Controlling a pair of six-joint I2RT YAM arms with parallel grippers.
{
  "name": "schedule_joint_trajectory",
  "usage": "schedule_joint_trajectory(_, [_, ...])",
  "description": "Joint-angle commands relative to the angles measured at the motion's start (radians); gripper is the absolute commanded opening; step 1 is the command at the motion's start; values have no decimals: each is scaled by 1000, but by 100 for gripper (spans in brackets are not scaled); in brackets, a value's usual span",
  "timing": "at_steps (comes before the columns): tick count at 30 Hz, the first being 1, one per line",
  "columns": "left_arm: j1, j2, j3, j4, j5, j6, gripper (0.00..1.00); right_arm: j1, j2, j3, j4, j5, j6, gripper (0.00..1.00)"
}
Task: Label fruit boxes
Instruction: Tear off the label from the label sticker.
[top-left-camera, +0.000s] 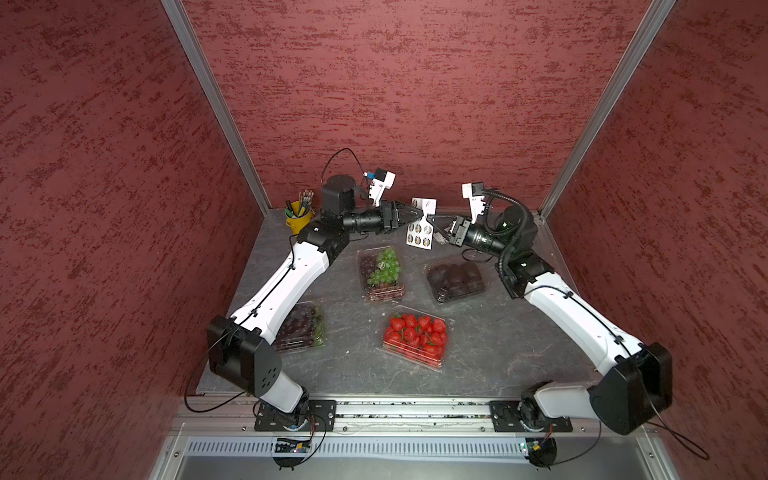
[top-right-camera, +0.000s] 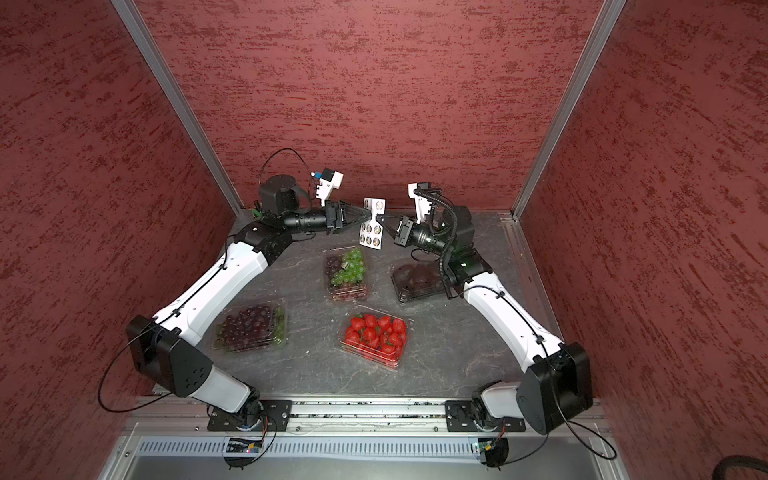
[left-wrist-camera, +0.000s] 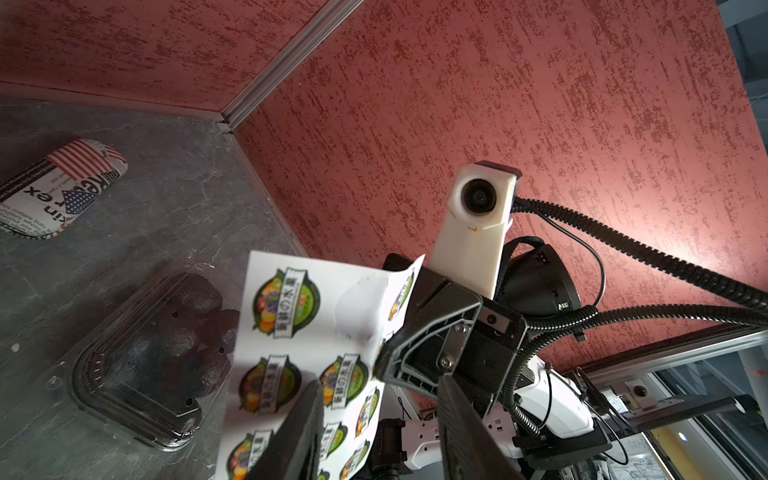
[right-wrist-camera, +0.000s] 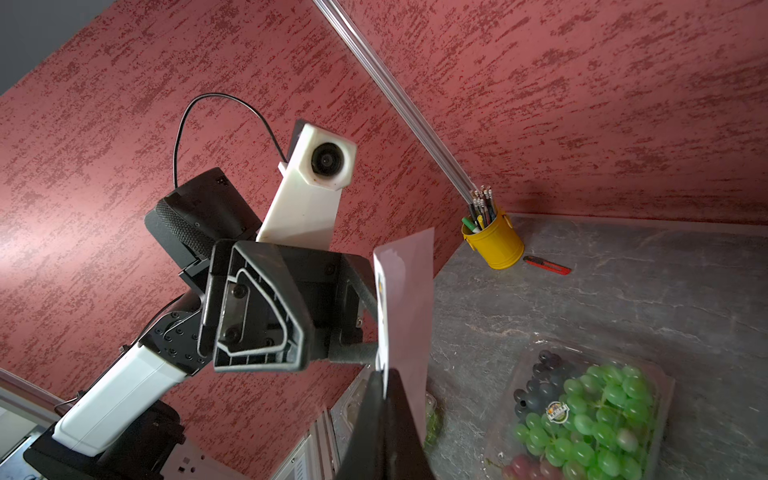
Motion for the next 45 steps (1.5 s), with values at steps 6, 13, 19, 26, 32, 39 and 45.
schedule_joint_trajectory(6, [-4,15,30,-31,-21,43,44,12,7,48,22,-18,-12,0])
schedule_joint_trajectory(13, [-14,34,51,-55,-25,59,41,13,9,51,23,-19,-13,0])
schedule_joint_trajectory(19, [-14,38,57,-63,-36,64,35,16,9,48,24,-22,-14,0])
schedule_joint_trajectory(26, [-6,36,54,-86,-58,76,28,16,10,49,26,-24,-13,0])
schedule_joint_trajectory(32, [8,27,44,-91,-70,72,23,15,8,47,25,-18,-14,0])
schedule_joint_trajectory(39, [19,23,35,-93,-74,68,22,16,10,46,23,-15,-14,0])
schedule_joint_trajectory(45, [25,19,31,-96,-76,67,22,16,9,45,22,-12,-16,0])
